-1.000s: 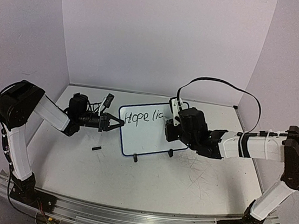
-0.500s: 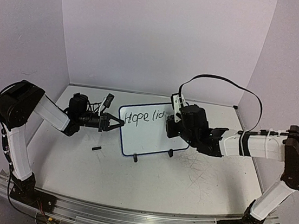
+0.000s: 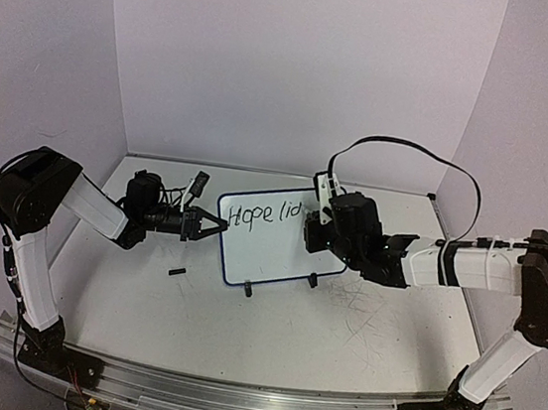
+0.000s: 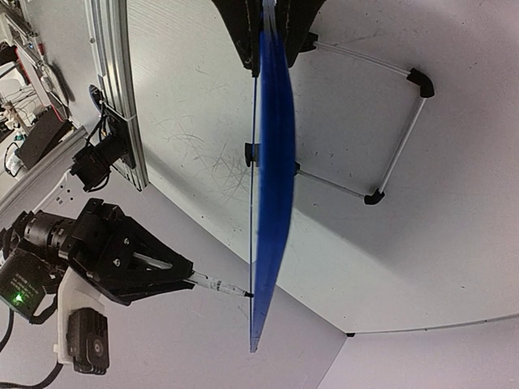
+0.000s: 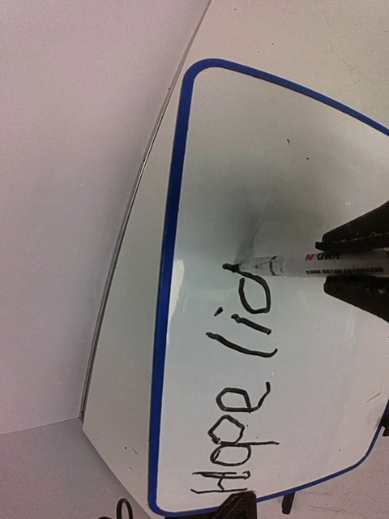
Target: Write a sentence on the whiteboard
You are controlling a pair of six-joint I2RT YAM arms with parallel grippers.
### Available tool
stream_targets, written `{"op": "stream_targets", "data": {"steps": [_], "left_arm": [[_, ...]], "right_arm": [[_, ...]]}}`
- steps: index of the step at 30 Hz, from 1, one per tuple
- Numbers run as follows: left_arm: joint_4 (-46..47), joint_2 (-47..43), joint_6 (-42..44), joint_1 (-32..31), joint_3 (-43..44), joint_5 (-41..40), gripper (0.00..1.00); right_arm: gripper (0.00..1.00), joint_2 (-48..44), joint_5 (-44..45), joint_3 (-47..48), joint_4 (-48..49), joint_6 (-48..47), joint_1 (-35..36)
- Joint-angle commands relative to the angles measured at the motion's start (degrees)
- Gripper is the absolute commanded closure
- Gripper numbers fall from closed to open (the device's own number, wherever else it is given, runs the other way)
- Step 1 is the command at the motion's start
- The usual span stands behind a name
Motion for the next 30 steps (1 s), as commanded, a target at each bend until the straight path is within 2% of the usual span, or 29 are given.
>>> {"op": "stream_targets", "data": {"steps": [1, 13, 24, 30], "left_arm": [[-4.9, 0.2, 4.9, -0.9, 0.3, -2.0, 1.00], [-5.1, 0.2, 4.9, -1.2, 0.3, -2.0, 1.00], [-5.1, 0.1, 5.1, -1.2, 0.1, -2.4, 1.00], [-5.2, 0.0, 5.1, -1.2, 0.2, -2.3, 1.00]], "right_arm": [[1.00, -1.7, 0.0, -1.9, -1.9, 2.0, 0.9], [1.00, -2.9, -0.4, -4.8, -4.4, 5.0, 2.7], [1.00, 1.6, -3.1, 1.4, -0.8, 2.7, 2.9], [1.00, -5.1, -2.1, -0.1, -0.5, 1.7, 2.9]]}}
